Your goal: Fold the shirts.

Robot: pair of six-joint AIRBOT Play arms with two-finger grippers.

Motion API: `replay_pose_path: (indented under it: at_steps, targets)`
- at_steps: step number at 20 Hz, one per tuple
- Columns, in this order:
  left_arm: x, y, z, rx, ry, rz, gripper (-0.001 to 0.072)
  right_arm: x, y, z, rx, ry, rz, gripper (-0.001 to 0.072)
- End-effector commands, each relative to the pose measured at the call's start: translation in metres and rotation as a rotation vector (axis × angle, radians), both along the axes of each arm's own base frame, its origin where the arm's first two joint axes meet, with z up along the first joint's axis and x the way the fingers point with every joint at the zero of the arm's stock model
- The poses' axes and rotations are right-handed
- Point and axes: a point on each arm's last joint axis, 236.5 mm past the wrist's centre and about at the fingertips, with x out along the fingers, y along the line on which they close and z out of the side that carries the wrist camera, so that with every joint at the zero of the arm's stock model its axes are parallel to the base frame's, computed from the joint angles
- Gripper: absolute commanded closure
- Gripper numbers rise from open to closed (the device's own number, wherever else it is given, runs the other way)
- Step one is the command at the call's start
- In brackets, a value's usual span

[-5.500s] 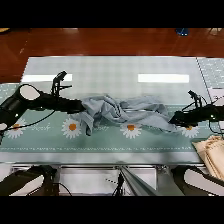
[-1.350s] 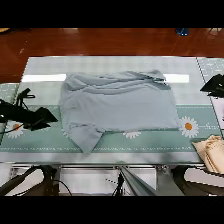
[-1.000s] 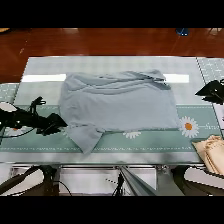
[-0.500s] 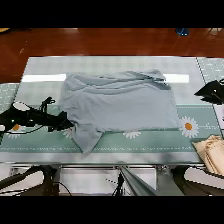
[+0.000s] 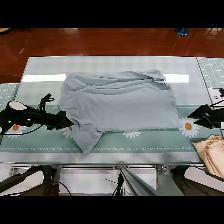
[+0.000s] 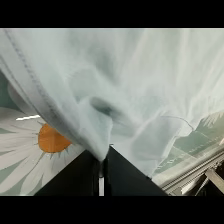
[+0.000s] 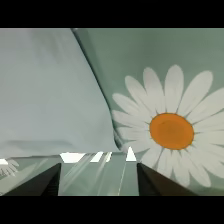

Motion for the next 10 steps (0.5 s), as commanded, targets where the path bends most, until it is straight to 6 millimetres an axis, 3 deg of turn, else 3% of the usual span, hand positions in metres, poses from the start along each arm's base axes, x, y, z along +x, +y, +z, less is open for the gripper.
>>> replay_pose_path:
  at_steps: [1,7,10]
  targets:
    - [0.000,0.000,0.002,-0.002,-0.007,-0.006,0.0677,-0.009,0.021,-0.023,0.010,0.021,0.025,0.0164]
    - [-0.001,-0.001,0.003,-0.005,-0.009,-0.014,0.0677,0.002,0.044,-0.054,-0.061,0.031,-0.013,0.0163]
    - [0.001,-0.001,0.004,-0.003,-0.021,-0.021,0.0678,0.015,0.053,-0.058,-0.096,0.010,-0.018,0.0166]
